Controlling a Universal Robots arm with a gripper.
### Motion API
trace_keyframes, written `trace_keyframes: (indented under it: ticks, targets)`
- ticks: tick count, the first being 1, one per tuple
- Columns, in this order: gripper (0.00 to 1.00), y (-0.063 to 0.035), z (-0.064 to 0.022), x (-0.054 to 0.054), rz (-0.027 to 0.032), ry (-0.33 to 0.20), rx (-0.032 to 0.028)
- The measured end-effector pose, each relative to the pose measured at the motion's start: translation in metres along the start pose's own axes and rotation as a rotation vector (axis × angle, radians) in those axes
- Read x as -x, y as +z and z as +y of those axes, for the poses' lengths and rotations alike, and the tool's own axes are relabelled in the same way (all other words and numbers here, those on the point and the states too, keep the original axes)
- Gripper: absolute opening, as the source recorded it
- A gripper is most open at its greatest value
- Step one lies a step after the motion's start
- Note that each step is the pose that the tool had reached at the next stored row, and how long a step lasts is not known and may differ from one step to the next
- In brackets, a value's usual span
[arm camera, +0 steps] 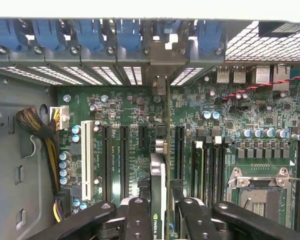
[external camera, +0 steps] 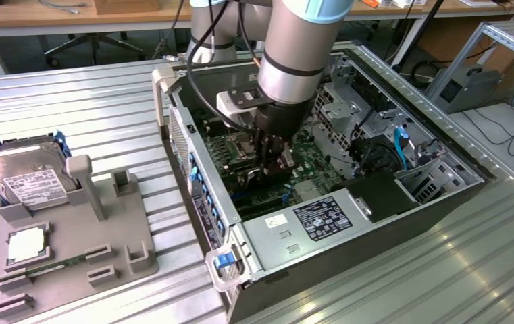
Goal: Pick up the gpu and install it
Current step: 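Insert the gpu into the slot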
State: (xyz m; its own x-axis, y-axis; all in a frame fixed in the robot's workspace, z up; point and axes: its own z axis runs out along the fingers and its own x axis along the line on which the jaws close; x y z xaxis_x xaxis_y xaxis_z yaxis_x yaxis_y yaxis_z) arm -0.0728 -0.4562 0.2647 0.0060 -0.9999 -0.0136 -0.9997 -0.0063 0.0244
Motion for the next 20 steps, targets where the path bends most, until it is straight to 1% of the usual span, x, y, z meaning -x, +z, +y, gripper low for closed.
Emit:
trace_keyframes:
  ticks: [3,6,16,17,18,19,20]
  targets:
    - [0.27,0.0001,0.0018,0.0000,-0.0002,0.000,-0.0014]
    - [0.27,0.0002,0.0033,0.0000,-0.0002,0.000,-0.0011]
    - [0.27,0.0026,0.0032,-0.0002,-0.0001,0.000,-0.0015]
    - [0.33,0.0031,0.0032,-0.0001,-0.0011,0.000,-0.0020]
    - [0.52,0.0026,0.0032,-0.0002,-0.0002,0.000,-0.0016]
    - [0.76,0.0026,0.0032,-0.0002,-0.0001,0.000,-0.0016]
    - [0.82,-0.0069,0.0033,0.0002,-0.0002,0.000,-0.0016]
